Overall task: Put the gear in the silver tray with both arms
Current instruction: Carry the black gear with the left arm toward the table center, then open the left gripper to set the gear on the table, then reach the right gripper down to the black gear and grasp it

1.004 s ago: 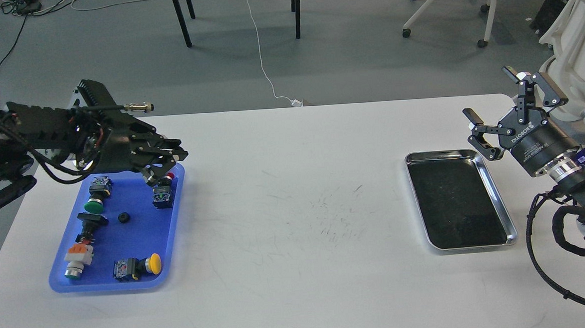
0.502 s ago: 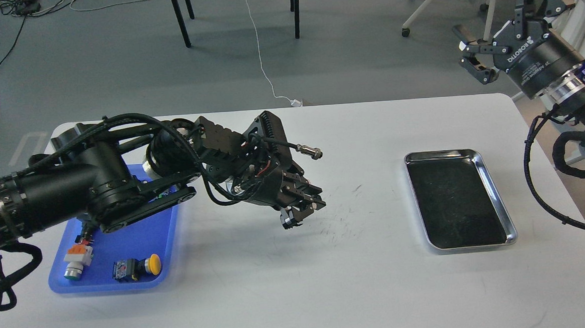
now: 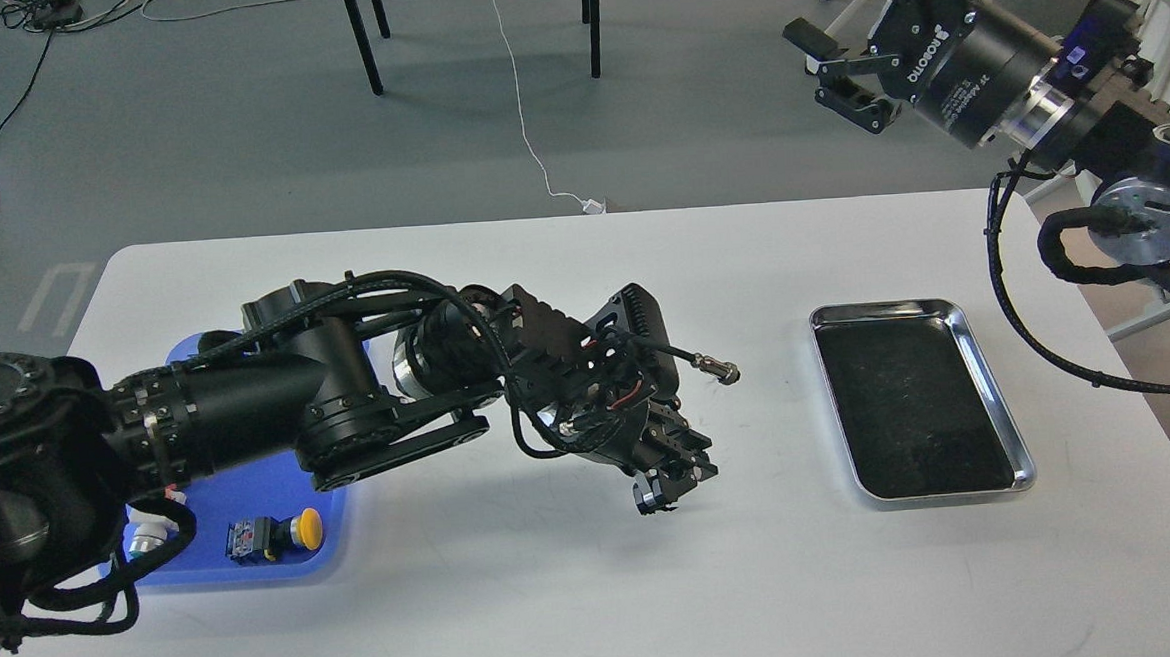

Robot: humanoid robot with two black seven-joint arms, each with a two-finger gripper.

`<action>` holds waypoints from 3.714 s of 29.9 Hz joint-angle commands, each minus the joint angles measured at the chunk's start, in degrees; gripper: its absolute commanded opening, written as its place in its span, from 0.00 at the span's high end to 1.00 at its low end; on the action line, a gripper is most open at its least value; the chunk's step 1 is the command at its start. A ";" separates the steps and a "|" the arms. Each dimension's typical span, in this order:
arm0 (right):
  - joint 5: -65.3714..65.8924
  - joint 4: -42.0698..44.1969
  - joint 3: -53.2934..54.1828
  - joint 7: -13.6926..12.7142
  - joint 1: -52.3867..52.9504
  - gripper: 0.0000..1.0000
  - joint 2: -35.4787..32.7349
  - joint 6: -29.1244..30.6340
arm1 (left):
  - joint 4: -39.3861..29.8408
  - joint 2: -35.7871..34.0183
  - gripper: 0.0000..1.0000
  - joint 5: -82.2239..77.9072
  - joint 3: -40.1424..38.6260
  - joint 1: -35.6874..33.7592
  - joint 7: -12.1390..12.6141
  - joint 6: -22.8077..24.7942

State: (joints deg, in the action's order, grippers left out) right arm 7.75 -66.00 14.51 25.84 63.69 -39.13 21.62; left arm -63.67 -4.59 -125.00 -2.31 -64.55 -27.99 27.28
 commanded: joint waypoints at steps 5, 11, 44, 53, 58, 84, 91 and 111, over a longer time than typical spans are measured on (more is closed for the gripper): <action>0.16 0.08 -0.71 0.00 0.12 0.00 0.19 0.00 | 7.06 4.59 0.87 0.00 0.99 0.39 -0.01 -0.30; 0.16 -0.01 -0.71 0.00 -0.49 0.00 -0.34 -0.09 | 9.09 4.59 0.87 0.00 1.70 0.56 -0.01 -0.48; 0.08 -0.10 -0.45 0.27 -2.08 0.00 -3.76 0.17 | 14.98 4.59 0.23 0.00 3.63 2.15 -0.01 -6.54; 0.25 -3.61 -0.44 0.62 -5.14 0.00 -11.85 0.96 | 10.59 -6.48 0.11 11.32 -6.11 1.18 -0.01 -6.80; 2.70 -4.93 -0.01 0.79 -10.25 0.00 -15.80 2.28 | 9.36 -17.10 0.06 37.94 -12.18 5.91 -0.01 -8.12; 78.29 -4.85 -30.76 2.16 16.02 0.00 7.55 6.38 | -1.19 -24.07 0.02 85.37 -51.21 39.24 -0.01 -8.21; 86.82 1.74 -37.08 2.16 16.29 0.02 20.65 -3.23 | -2.33 -23.98 0.02 85.37 -51.74 39.24 -0.01 -8.12; 86.65 7.72 -45.36 2.16 13.57 0.37 28.49 -13.62 | -3.65 -23.71 0.02 85.45 -52.36 39.32 -0.01 -8.12</action>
State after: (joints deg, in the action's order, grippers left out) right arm 94.40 -59.26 -30.64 28.00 77.89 -11.68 8.36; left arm -67.14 -28.32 -39.54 -54.63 -25.24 -28.01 19.25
